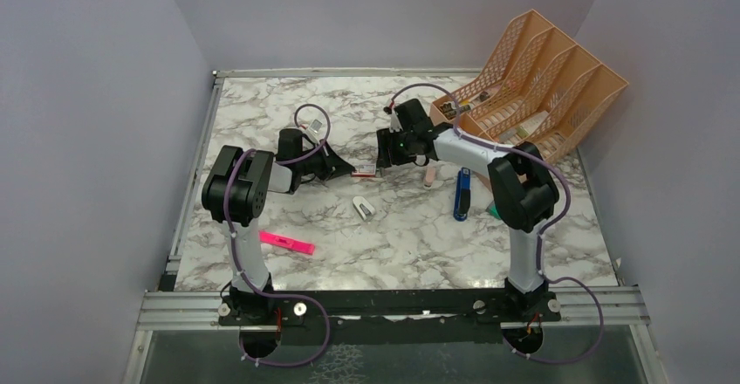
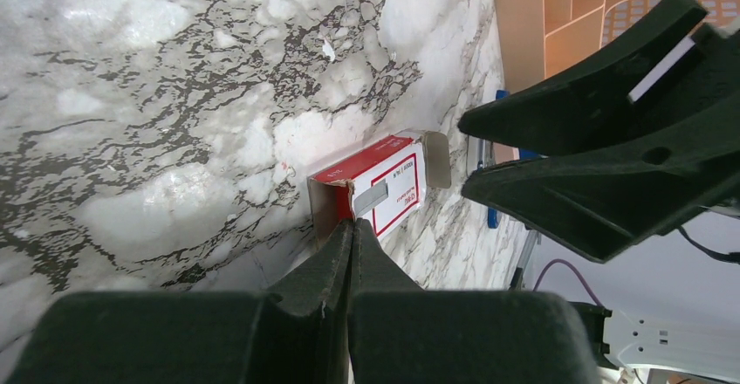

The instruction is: Load the staples into the stapler

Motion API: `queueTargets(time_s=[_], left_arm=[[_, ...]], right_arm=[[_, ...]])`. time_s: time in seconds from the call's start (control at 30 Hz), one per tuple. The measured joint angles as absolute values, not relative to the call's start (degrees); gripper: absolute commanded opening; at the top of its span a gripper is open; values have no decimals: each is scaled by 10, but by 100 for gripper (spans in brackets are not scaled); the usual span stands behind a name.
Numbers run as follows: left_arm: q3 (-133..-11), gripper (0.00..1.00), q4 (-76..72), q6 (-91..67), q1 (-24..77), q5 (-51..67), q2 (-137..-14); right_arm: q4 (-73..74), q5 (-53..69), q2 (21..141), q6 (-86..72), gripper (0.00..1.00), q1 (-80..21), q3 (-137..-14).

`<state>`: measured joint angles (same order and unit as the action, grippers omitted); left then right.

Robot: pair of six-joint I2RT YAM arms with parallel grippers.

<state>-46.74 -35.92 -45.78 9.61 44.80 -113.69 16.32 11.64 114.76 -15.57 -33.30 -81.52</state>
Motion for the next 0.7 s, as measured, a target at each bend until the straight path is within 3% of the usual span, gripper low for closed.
queueTargets(time_s=[0.1,0.4,0.7], left_arm=[[-467,0,-359,-458,96,448,-1137],[-467,0,-359,-457,96,448,-1137],[-467,0,-359,-451,96,449,-1137]], right_arm=[[166,115,1161,-157,44,-333,-815],[175,107,1175,-166,2,-334,-815],[190,77,1175,-168,1,-334,-815]])
